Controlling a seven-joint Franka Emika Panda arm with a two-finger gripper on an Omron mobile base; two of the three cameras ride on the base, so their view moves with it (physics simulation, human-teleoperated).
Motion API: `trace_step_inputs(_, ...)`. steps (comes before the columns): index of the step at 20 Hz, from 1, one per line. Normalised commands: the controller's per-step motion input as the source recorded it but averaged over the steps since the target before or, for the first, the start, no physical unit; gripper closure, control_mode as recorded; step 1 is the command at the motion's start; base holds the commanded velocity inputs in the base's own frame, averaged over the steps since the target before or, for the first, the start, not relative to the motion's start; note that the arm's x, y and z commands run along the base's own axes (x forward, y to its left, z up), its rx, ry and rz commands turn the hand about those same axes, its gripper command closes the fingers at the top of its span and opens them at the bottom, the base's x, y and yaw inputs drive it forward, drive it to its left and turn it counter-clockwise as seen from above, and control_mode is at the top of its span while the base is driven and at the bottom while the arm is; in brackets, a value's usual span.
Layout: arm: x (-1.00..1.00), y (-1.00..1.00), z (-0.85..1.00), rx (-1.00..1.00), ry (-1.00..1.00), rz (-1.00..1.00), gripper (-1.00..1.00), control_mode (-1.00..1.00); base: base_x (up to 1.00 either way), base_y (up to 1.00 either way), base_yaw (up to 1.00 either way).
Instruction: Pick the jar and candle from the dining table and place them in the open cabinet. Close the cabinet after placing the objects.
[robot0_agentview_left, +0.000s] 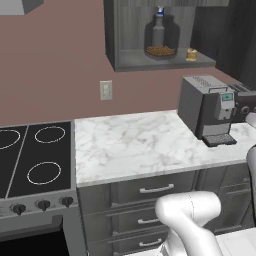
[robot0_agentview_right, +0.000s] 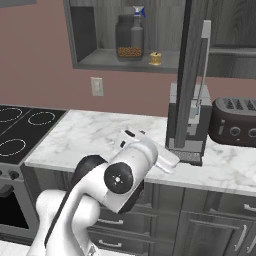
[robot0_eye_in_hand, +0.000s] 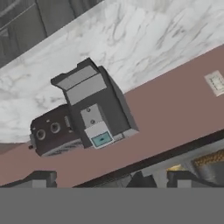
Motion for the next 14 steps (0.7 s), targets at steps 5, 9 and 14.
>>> trace_step_inputs(5, -0.07, -0.69, -0.21, 0.25, -0.15, 0.04, -1.0, -1.0, 0.0, 0.0, 0.0)
trace_step_inputs(9, -0.07, -0.59, -0.04, 0.24, -0.14, 0.04, -1.0, -1.0, 0.0, 0.0, 0.0)
trace_step_inputs(14, 0.0, 0.0, -0.02, -0.01, 0.0, 0.0, -1.0, -1.0, 0.0, 0.0, 0.0)
